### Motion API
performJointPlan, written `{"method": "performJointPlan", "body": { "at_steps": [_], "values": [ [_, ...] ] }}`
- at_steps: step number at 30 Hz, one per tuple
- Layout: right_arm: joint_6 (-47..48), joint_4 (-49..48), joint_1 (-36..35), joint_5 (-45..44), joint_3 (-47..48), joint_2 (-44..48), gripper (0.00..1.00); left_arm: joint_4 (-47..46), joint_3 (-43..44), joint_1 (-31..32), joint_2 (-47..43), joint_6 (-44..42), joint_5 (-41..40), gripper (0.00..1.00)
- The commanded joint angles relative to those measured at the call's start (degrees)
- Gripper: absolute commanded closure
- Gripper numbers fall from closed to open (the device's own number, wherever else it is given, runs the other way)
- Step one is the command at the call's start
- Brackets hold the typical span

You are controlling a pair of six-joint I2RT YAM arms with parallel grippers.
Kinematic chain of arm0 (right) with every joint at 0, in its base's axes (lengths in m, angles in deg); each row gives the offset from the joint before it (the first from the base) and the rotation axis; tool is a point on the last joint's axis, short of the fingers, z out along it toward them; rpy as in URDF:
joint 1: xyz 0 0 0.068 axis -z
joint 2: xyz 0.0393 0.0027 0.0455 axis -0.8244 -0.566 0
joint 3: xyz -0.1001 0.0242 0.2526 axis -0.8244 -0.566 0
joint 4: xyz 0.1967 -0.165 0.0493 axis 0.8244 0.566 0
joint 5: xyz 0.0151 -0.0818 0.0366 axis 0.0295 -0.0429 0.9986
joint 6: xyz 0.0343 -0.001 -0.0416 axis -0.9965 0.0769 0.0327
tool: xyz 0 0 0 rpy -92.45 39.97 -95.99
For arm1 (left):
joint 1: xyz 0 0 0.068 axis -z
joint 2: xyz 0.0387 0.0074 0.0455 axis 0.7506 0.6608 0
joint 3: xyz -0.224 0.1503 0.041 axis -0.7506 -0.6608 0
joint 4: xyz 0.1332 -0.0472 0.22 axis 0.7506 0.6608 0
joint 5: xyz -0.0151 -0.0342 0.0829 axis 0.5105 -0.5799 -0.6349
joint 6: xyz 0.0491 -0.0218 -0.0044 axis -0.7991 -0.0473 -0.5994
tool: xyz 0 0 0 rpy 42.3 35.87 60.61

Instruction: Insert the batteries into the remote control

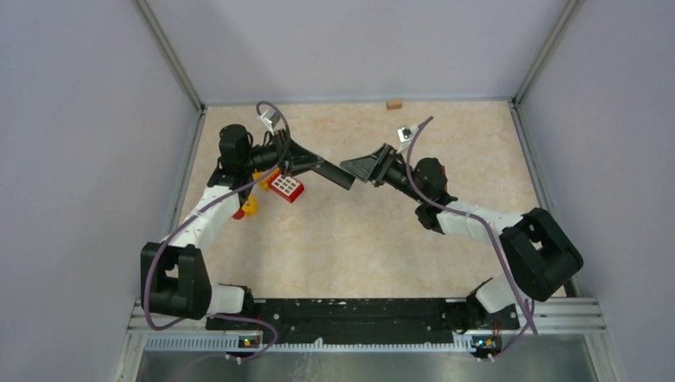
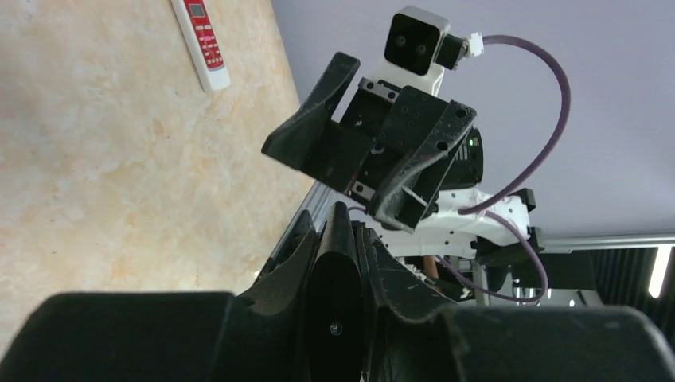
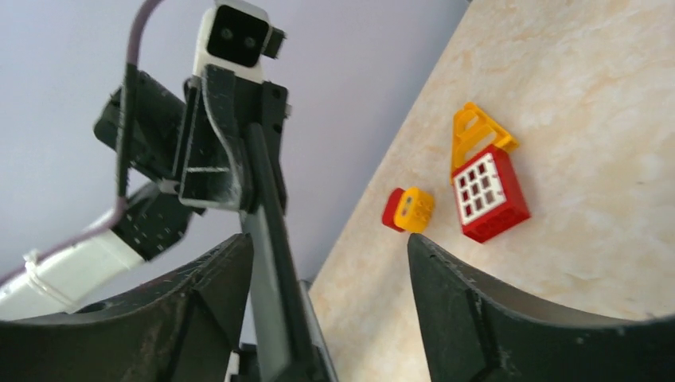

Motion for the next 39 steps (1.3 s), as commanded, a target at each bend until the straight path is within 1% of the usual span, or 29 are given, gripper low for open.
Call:
{"method": "performJointPlan", "body": {
  "at_steps": [1, 3, 5, 6, 10, 13, 15, 19, 21, 22, 24, 26, 28, 29, 30, 31, 32, 33, 34, 37, 39],
  "values": [
    [8.5, -6.5, 4.5, 11.5, -1.3, 5.9, 0.25, 8.4, 3.7, -1.7, -1.3, -10.8, 4.4, 1.00],
    [14.9, 1.0, 4.5, 14.2, 0.2, 8.4, 0.23, 7.8, 3.7, -1.7, -1.0, -11.8, 5.6, 1.00],
    [19.4, 4.2, 4.5, 16.3, 0.0, 10.6, 0.21, 8.0, 4.2, -1.8, -1.4, -13.8, 7.9, 1.00],
    [21.3, 5.7, 4.5, 18.9, 0.2, 11.1, 0.21, 8.9, 4.4, -1.9, -1.8, -15.3, 9.4, 1.00],
    [28.0, 14.1, 4.0, 26.0, 4.3, 10.1, 0.21, 13.3, 5.2, -2.1, -4.8, -21.2, 11.6, 1.00],
    [34.6, 19.9, 2.0, 28.2, 7.9, 8.9, 0.21, 13.8, 5.1, -2.0, -7.1, -24.4, 13.0, 1.00],
    [38.3, 23.2, 0.3, 30.2, 10.7, 7.4, 0.22, 13.3, 4.9, -1.9, -8.0, -26.0, 15.3, 1.00],
    [44.7, 30.7, -3.4, 33.9, 16.7, 3.1, 0.31, 13.7, 5.3, -1.8, -9.3, -28.3, 16.5, 1.00],
    [45.1, 32.3, -4.4, 35.2, 18.8, 1.3, 0.36, 13.6, 5.5, -1.7, -9.7, -29.3, 16.6, 1.00],
    [44.1, 31.9, -4.6, 36.0, 19.5, 0.5, 0.41, 13.6, 5.6, -1.6, -9.8, -29.5, 16.8, 1.00],
    [41.3, 29.6, -4.7, 36.9, 19.9, -0.5, 0.53, 13.7, 5.5, -1.7, -10.1, -30.4, 16.9, 0.98],
    [39.3, 27.4, -4.7, 37.2, 19.9, -1.0, 0.65, 14.7, 5.4, -1.7, -10.7, -32.2, 16.5, 0.92],
    [36.8, 25.0, -4.7, 37.3, 19.7, -1.5, 0.83, 15.2, 5.0, -1.6, -11.3, -33.2, 16.2, 0.85],
    [35.6, 24.5, -4.7, 36.7, 19.7, -1.6, 0.93, 15.4, 4.7, -1.6, -11.7, -33.6, 15.8, 0.77],
    [35.0, 24.2, -4.7, 35.6, 19.7, -1.6, 1.00, 15.6, 4.4, -1.6, -12.1, -34.2, 15.0, 0.66],
    [34.5, 24.0, -4.7, 33.2, 19.5, -1.5, 1.00, 15.9, 4.2, -1.6, -12.7, -34.9, 13.7, 0.50],
    [34.2, 23.9, -4.7, 31.1, 19.1, -1.2, 1.00, 16.6, 4.1, -1.6, -13.2, -36.0, 12.0, 0.29],
    [34.5, 24.5, -4.6, 28.8, 18.9, -0.8, 1.00, 18.9, 4.3, -1.7, -13.8, -37.5, 8.7, 0.08],
    [35.1, 25.8, -4.5, 25.6, 18.6, -0.2, 1.00, 20.8, 4.4, -1.7, -14.4, -39.1, 5.0, 0.02],
    [36.3, 31.7, -3.5, 15.2, 18.4, 1.8, 1.00, 25.1, 5.3, -2.0, -16.0, -42.2, -7.3, 0.01],
    [38.7, 38.0, -3.2, 5.6, 18.4, 2.7, 1.00, 27.1, 5.4, -2.2, -17.2, -42.9, -16.1, 0.01]
  ]
}}
